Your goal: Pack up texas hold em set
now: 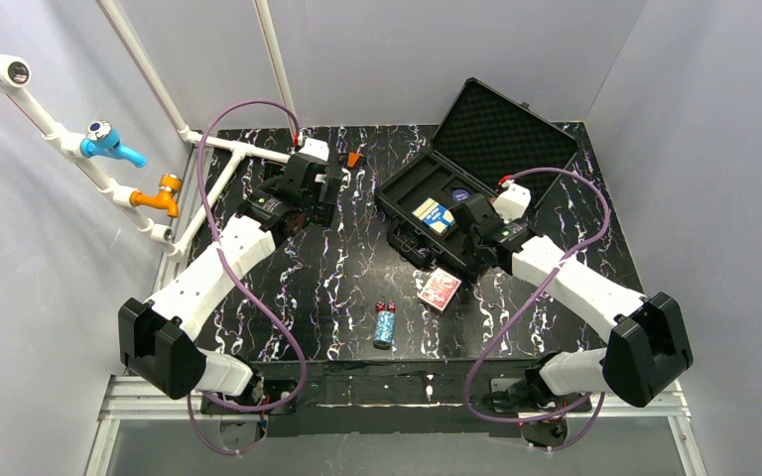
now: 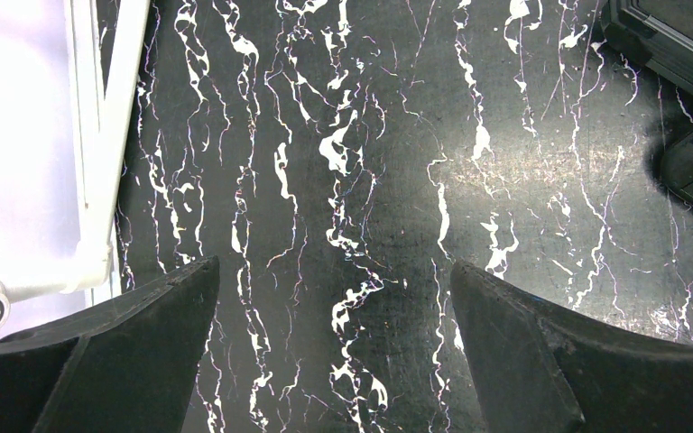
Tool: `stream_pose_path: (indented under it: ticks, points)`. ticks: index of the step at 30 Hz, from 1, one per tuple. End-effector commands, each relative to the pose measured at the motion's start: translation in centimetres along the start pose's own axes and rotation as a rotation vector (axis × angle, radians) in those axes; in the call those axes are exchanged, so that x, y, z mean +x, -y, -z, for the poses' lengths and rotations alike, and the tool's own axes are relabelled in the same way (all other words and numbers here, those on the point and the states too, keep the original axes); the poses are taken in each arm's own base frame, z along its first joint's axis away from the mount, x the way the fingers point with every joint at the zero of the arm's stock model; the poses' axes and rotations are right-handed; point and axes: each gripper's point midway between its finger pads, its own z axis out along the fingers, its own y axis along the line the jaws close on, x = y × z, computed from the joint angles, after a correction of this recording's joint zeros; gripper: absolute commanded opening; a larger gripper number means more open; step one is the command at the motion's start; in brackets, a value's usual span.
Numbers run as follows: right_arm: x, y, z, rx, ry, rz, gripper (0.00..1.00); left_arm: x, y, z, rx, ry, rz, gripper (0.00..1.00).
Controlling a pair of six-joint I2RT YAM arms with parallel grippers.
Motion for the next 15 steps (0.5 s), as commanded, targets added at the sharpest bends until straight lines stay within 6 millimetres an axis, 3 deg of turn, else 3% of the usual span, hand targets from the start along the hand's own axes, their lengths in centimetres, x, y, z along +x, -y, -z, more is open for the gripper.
stream_pose_path:
  ticks: [1, 15]
  points:
    - [-2.8, -1.1, -0.1, 0.0, 0.096, -0.148, 0.01, 0.0, -0.7, 0.8, -0.004, 0.008, -0.002, 0.99]
    - [-1.0, -1.7, -2.4, -0.005, 0.019, -0.215, 0.01, 0.0, -0.8, 1.0, -0.004, 0.014, 0.002, 1.0]
